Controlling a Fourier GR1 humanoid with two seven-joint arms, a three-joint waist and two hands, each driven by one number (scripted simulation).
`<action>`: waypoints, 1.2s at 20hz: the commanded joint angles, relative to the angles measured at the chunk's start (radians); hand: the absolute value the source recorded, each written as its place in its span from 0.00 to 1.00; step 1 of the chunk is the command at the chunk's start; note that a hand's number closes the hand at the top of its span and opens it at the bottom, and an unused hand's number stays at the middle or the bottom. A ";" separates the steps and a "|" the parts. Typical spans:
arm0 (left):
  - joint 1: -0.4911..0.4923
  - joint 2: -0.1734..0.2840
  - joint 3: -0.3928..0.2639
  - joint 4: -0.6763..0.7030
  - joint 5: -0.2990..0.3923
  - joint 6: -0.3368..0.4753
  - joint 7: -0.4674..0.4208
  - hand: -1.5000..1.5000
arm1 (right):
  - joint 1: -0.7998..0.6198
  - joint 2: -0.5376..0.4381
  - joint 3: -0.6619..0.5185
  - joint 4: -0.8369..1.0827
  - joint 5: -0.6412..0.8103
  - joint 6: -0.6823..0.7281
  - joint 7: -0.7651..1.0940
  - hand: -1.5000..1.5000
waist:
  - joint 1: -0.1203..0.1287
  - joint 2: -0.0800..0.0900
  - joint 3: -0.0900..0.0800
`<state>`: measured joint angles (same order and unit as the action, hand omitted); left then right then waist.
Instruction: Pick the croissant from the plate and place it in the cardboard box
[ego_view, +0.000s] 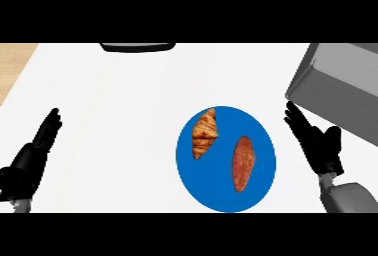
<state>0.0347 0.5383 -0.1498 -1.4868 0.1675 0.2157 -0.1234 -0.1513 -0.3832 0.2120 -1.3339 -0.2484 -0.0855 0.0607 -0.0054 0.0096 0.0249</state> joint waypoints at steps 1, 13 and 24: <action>-0.049 0.013 -0.016 -0.006 -0.030 -0.024 0.016 0.50 | -0.031 -0.003 0.041 -0.157 0.087 -0.102 0.092 0.00 | -0.010 -0.015 -0.027; -0.224 0.000 -0.112 -0.079 -0.033 -0.140 0.029 0.50 | -0.511 -0.243 0.306 -0.349 0.754 -0.128 0.587 0.00 | -0.022 -0.027 -0.034; -0.295 -0.016 -0.112 -0.052 -0.027 -0.191 0.044 0.50 | -0.811 -0.039 0.543 -0.295 0.707 0.491 1.041 0.00 | 0.028 -0.013 -0.030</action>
<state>-0.2226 0.5226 -0.2614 -1.5305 0.1387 0.0395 -0.1043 -0.8672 -0.5041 0.7029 -1.6983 0.5082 0.2124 0.9572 0.0054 -0.0088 -0.0067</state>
